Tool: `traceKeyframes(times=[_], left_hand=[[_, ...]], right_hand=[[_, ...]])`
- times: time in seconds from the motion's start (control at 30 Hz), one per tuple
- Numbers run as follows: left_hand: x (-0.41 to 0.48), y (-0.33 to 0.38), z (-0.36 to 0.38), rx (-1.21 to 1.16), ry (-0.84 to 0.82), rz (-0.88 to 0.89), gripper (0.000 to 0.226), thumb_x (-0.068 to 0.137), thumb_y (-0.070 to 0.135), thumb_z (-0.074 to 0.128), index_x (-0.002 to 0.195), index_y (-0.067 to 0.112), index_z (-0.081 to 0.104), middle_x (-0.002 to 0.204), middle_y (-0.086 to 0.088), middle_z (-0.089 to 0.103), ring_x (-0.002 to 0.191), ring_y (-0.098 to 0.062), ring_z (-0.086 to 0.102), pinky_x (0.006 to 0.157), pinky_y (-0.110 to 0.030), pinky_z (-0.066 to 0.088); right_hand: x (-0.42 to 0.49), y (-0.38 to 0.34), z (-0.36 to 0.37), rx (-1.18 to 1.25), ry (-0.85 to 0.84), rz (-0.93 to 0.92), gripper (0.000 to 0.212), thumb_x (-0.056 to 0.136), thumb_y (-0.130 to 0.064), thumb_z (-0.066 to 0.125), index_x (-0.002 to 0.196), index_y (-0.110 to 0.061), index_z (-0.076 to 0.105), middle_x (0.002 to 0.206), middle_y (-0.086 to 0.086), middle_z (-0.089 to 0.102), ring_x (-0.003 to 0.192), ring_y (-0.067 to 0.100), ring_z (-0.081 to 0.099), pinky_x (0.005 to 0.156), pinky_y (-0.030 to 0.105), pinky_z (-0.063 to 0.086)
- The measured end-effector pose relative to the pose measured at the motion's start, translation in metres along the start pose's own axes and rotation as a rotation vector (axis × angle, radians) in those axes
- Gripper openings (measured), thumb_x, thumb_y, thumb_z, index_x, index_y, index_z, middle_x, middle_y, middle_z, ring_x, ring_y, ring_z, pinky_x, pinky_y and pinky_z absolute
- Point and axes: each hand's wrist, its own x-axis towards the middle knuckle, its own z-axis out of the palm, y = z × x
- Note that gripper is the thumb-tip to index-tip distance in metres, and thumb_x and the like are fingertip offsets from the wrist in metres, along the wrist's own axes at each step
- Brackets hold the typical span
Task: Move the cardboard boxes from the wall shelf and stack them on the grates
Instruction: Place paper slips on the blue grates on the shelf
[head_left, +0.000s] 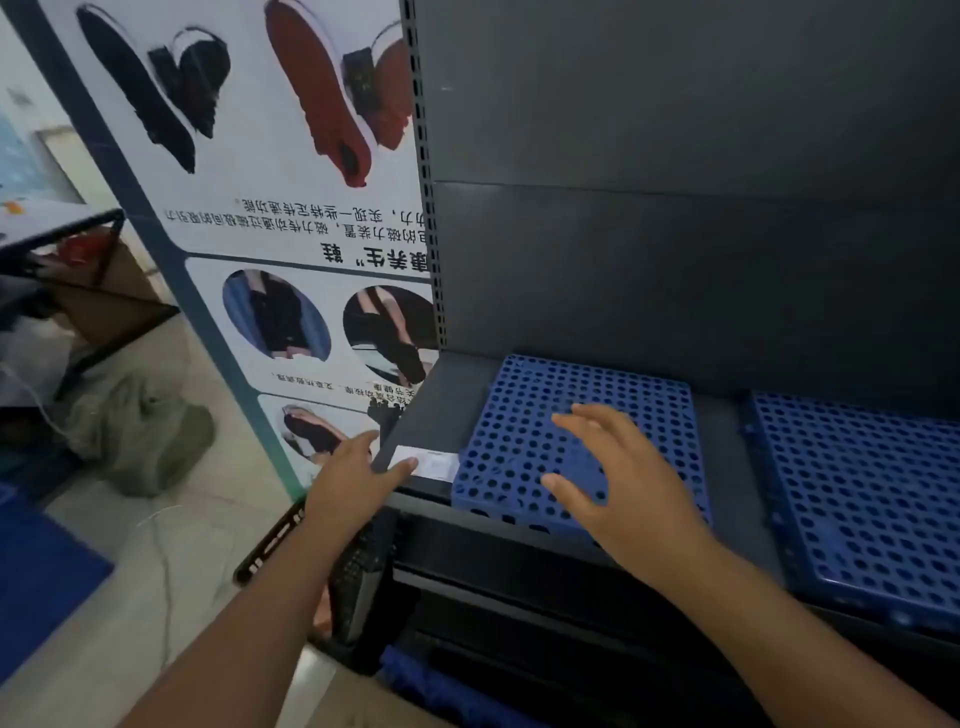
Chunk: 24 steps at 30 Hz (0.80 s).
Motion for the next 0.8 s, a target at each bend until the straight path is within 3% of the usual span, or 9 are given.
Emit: traceKeyframes(times=[0.1, 0.2, 0.43, 0.53, 0.67, 0.73, 0.8], left_hand=[[0.017, -0.007, 0.012, 0.048, -0.118, -0.068, 0.093, 0.076, 0.074, 0.059, 0.147, 0.018, 0.041, 0.148, -0.011, 0.045, 0.132, -0.030, 0.046, 0.102, -0.042, 0.039], [0.026, -0.013, 0.020, 0.010, -0.177, -0.092, 0.077, 0.074, 0.068, 0.068, 0.131, 0.017, 0.057, 0.127, -0.007, 0.063, 0.113, -0.028, 0.059, 0.084, -0.033, 0.044], [0.042, -0.024, 0.015, -0.095, -0.129, -0.129, 0.048, 0.074, 0.044, 0.081, 0.110, 0.014, 0.073, 0.106, -0.004, 0.073, 0.082, -0.017, 0.059, 0.070, -0.031, 0.042], [0.048, -0.032, 0.010, -0.148, -0.096, -0.172, 0.035, 0.075, 0.036, 0.082, 0.099, 0.012, 0.075, 0.091, -0.004, 0.073, 0.077, -0.020, 0.064, 0.066, -0.032, 0.044], [0.048, -0.040, 0.002, -0.285, -0.054, -0.229, 0.023, 0.080, 0.025, 0.078, 0.080, 0.003, 0.073, 0.079, -0.015, 0.070, 0.082, -0.035, 0.066, 0.074, -0.040, 0.049], [0.044, -0.040, -0.006, -0.367, -0.038, -0.221, 0.025, 0.082, 0.023, 0.077, 0.066, 0.007, 0.067, 0.068, -0.011, 0.067, 0.074, -0.034, 0.064, 0.067, -0.037, 0.045], [0.038, -0.036, -0.016, -0.445, -0.037, -0.195, 0.022, 0.083, 0.024, 0.077, 0.069, 0.008, 0.070, 0.070, -0.010, 0.069, 0.072, -0.030, 0.065, 0.067, -0.034, 0.044]], right_hand=[[0.010, 0.001, 0.006, -0.020, 0.011, 0.032, 0.063, 0.086, -0.067, 0.042, 0.144, -0.046, 0.031, 0.149, -0.026, 0.022, 0.133, 0.002, 0.032, 0.106, 0.034, 0.040], [0.012, 0.005, 0.012, -0.043, 0.005, 0.044, 0.061, 0.087, -0.065, 0.045, 0.144, -0.048, 0.030, 0.148, -0.027, 0.022, 0.133, 0.000, 0.031, 0.106, 0.032, 0.039], [0.010, 0.006, 0.019, -0.047, -0.004, 0.079, 0.059, 0.089, -0.059, 0.050, 0.143, -0.047, 0.031, 0.148, -0.025, 0.024, 0.133, 0.000, 0.031, 0.106, 0.031, 0.039], [0.009, 0.004, 0.022, -0.061, -0.015, 0.095, 0.059, 0.090, -0.059, 0.050, 0.144, -0.047, 0.031, 0.149, -0.025, 0.025, 0.134, 0.000, 0.031, 0.107, 0.029, 0.037], [0.008, 0.003, 0.024, -0.078, -0.027, 0.084, 0.056, 0.091, -0.057, 0.049, 0.143, -0.043, 0.034, 0.146, -0.022, 0.033, 0.131, 0.000, 0.035, 0.103, 0.023, 0.035], [0.009, 0.002, 0.025, -0.079, -0.031, 0.081, 0.053, 0.092, -0.055, 0.049, 0.142, -0.040, 0.039, 0.143, -0.020, 0.038, 0.129, 0.001, 0.038, 0.103, 0.022, 0.035], [0.010, 0.004, 0.026, -0.050, -0.037, 0.096, 0.049, 0.094, -0.052, 0.050, 0.140, -0.038, 0.043, 0.141, -0.019, 0.042, 0.127, 0.002, 0.040, 0.103, 0.021, 0.034]])
